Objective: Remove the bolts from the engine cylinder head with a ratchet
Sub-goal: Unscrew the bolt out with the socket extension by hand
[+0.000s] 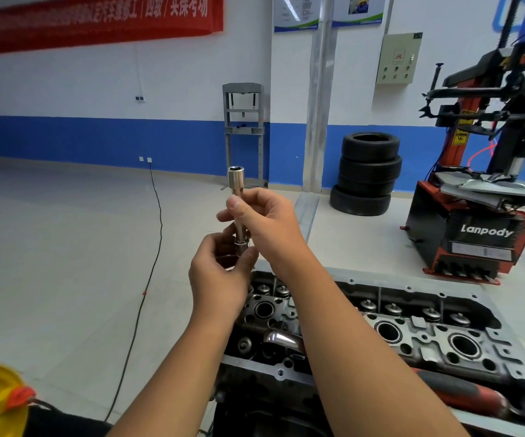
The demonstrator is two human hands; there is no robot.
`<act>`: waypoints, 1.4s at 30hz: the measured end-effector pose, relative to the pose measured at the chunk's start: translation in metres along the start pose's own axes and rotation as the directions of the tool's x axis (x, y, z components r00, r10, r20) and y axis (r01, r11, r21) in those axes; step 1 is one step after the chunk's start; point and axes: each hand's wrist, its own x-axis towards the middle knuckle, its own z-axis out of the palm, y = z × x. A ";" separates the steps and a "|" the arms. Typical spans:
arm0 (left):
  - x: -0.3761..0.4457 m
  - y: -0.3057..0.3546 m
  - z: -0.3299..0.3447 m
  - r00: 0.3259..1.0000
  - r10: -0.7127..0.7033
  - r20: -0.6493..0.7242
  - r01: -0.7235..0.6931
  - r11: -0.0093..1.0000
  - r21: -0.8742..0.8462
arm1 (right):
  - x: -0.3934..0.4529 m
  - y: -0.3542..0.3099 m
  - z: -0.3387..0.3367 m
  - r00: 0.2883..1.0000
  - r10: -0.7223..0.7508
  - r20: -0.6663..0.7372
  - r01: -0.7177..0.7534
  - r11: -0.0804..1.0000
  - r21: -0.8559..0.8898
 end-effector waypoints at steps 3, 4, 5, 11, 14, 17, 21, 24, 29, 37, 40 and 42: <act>-0.001 0.001 0.000 1.000 0.026 -0.013 -0.025 0.999 0.038 | -0.001 0.000 -0.002 1.000 -0.004 -0.025 0.004 1.000 0.013; -0.001 0.001 0.000 1.000 0.014 0.004 -0.014 1.000 0.021 | -0.001 0.000 -0.001 1.000 -0.006 -0.026 0.006 1.000 0.026; -0.002 0.003 0.001 0.999 -0.003 0.033 0.004 1.000 -0.011 | -0.001 0.000 -0.001 1.000 -0.007 -0.022 0.008 0.999 0.033; -0.007 0.004 0.007 0.996 -0.048 0.073 0.052 0.997 -0.054 | 0.004 0.002 0.002 1.000 -0.004 -0.027 0.003 0.999 -0.046; -0.007 -0.002 0.007 0.998 -0.062 0.008 0.062 0.998 0.010 | 0.005 0.004 0.002 0.999 -0.012 -0.029 0.010 0.997 -0.077; -0.008 -0.004 0.006 0.999 -0.041 -0.025 0.042 0.998 0.035 | 0.003 0.005 0.000 0.999 -0.017 -0.048 0.015 0.999 -0.047; -0.011 -0.008 0.003 0.999 -0.040 -0.015 0.041 0.998 0.052 | 0.002 0.003 0.000 1.000 -0.017 -0.014 0.016 0.999 -0.035; -0.015 -0.008 0.004 0.999 -0.050 0.020 0.049 0.996 0.070 | 0.001 0.002 0.002 0.999 0.006 0.033 -0.003 0.998 -0.069; -0.015 -0.004 0.002 0.997 -0.055 -0.054 0.057 0.997 0.053 | -0.001 0.002 0.001 0.999 0.003 0.035 -0.002 0.999 -0.032; -0.003 -0.002 -0.002 0.985 -0.149 0.091 0.140 0.985 0.099 | 0.002 0.003 0.002 1.000 -0.013 0.010 0.013 0.999 -0.033; 0.007 0.000 -0.006 0.984 -0.127 0.122 0.110 0.984 0.137 | 0.002 0.002 0.003 1.000 0.001 0.005 -0.001 0.999 -0.035; 0.007 0.000 -0.006 0.989 -0.110 0.095 0.097 0.985 0.140 | 0.002 0.002 0.002 1.000 0.007 -0.018 -0.008 1.000 -0.026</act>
